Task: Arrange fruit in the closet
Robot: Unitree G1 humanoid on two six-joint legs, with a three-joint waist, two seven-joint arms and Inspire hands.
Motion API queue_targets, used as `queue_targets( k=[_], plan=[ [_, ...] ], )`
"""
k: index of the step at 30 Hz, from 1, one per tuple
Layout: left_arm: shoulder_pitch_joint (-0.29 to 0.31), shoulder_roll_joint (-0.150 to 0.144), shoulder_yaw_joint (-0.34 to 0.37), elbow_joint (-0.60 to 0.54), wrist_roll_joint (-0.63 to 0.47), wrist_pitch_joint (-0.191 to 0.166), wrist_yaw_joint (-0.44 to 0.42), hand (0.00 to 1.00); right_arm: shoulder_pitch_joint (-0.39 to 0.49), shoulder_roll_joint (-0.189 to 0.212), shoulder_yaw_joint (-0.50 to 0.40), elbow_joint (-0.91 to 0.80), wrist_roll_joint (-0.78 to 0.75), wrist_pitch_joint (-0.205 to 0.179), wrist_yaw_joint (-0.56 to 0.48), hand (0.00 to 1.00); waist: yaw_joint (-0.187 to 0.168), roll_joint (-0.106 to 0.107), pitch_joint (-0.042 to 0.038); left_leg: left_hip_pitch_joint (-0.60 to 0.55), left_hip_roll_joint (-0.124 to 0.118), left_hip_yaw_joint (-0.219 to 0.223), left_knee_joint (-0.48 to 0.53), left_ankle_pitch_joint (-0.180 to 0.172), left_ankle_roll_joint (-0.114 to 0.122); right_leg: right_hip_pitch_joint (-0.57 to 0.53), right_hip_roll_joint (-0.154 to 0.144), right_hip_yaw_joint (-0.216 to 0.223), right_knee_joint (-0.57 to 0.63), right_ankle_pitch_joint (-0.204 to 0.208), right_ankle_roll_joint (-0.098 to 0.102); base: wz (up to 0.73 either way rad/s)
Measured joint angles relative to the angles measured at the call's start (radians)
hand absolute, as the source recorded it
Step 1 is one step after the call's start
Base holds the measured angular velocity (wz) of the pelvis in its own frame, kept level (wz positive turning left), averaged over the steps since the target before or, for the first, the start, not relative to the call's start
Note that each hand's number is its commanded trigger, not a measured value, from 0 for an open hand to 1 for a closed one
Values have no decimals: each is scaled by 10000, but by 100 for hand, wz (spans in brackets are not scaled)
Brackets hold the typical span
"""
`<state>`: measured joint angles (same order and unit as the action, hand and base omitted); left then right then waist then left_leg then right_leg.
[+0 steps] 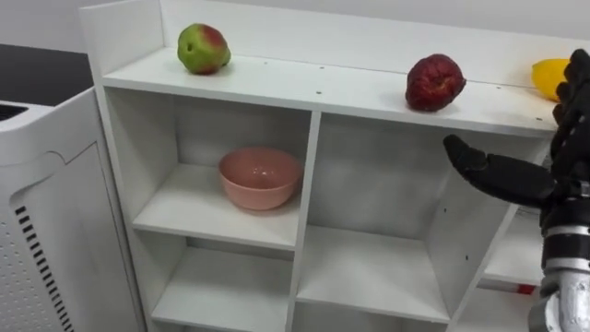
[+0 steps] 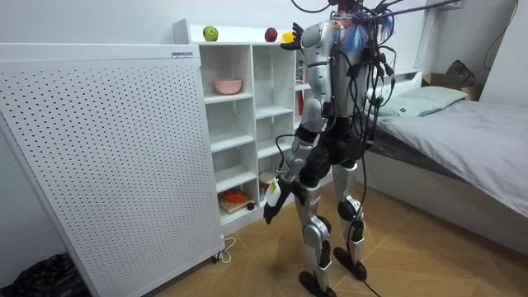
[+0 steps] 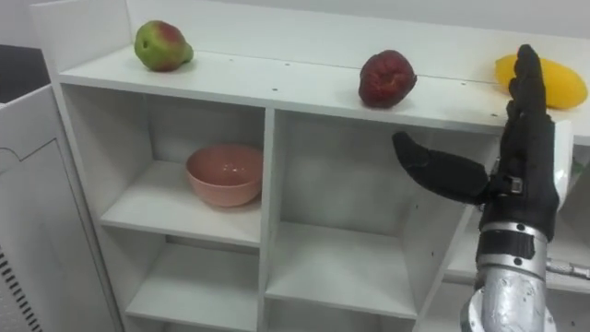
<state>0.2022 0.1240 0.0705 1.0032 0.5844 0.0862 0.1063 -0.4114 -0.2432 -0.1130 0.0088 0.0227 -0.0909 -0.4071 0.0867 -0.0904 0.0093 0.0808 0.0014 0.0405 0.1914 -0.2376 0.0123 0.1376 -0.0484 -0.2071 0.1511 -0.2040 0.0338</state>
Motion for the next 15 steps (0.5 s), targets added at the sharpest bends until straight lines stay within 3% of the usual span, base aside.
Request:
queue_targets(
  k=[5,9,15],
  plan=[
    [53,61,1,81,-1,7,-5,0,-740,-54,60,611,2,78,46,0,6,-33,-22,7,-4,-42,46,0,0,32,-2,14,-2,0,0,1],
    [83,68,4,139,-7,9,-16,0,-797,-135,75,745,4,77,137,0,60,-34,-21,8,-3,-57,47,5,-6,31,0,7,-3,-1,0,0],
    [25,100,21,134,5,7,-135,0,-894,-708,122,1016,202,153,578,0,224,-68,-27,1,2,-46,36,13,-16,4,2,29,-2,-1,-1,0]
  ],
)
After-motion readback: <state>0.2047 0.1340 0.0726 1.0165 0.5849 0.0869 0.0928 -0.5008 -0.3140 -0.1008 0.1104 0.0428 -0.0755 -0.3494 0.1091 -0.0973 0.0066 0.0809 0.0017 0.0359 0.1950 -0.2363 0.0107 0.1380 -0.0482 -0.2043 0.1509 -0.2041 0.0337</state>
